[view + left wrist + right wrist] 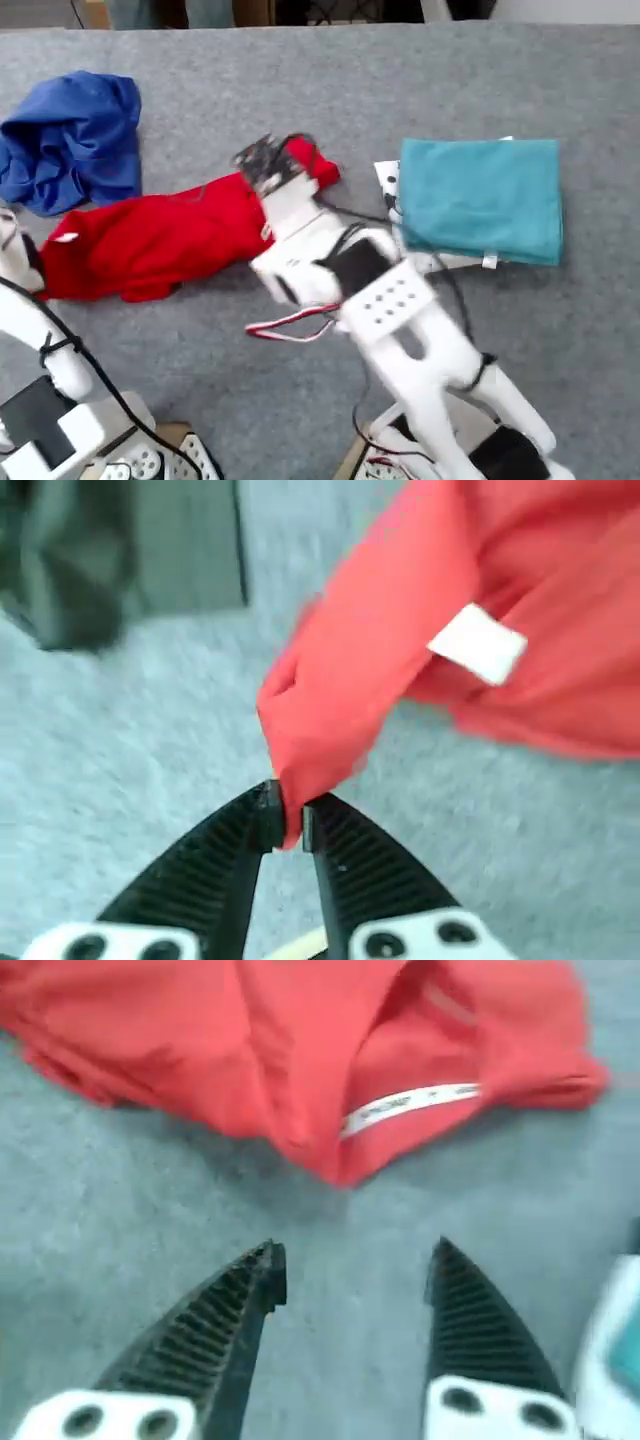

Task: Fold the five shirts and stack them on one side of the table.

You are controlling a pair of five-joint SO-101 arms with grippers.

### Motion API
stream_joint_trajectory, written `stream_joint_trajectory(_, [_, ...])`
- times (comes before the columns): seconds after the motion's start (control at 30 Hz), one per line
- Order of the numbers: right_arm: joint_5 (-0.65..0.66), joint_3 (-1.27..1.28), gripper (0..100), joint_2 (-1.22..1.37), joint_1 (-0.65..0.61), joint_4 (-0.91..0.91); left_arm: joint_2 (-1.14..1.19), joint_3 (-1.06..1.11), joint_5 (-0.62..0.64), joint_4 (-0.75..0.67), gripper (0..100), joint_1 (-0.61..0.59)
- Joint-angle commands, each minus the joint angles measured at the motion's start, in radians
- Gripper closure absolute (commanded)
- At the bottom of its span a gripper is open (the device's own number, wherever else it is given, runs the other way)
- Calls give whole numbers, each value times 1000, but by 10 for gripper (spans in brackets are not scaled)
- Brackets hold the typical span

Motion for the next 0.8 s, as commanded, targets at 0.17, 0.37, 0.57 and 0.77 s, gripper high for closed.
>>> stream_joint_trajectory(0.17, [63, -48, 846, 340, -77, -282, -40, 128, -35, -54, 971, -31])
stream_joint_trajectory(0.37, [140, -234, 856, 647, -54, -305, -31, 130, -35, -55, 971, -31])
stream_joint_trajectory(0.57, [153, -331, 985, 743, 21, -78, -31, 127, -52, -61, 971, -31])
stream_joint_trajectory(0.77, [296, -302, 985, 621, 127, 241, -31, 130, -110, -57, 971, -24])
